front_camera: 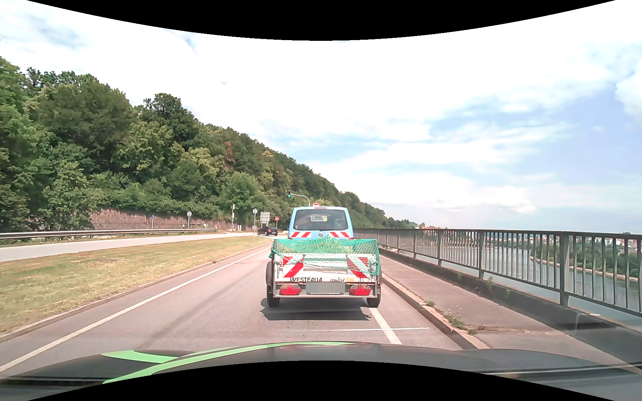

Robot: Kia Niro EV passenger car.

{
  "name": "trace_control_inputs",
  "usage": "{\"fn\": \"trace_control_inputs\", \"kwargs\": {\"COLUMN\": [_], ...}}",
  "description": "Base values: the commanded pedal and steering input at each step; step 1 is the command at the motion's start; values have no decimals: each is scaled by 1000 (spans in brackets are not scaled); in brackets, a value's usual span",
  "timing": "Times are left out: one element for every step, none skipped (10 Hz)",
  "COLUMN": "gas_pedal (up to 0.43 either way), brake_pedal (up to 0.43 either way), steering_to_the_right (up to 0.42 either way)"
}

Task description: Follow the waypoints while adhering to traffic rules and regulations

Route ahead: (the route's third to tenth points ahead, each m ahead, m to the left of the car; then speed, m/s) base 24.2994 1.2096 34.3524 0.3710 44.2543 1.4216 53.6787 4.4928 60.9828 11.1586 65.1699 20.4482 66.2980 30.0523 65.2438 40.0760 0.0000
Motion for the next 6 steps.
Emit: {"fn": "trace_control_inputs", "kwargs": {"gas_pedal": [0, 0, 0, 0, 0, 0], "brake_pedal": [317, 317, 317, 317, 287, 91], "steering_to_the_right": [-3, -3, -3, -3, -3, -3]}}
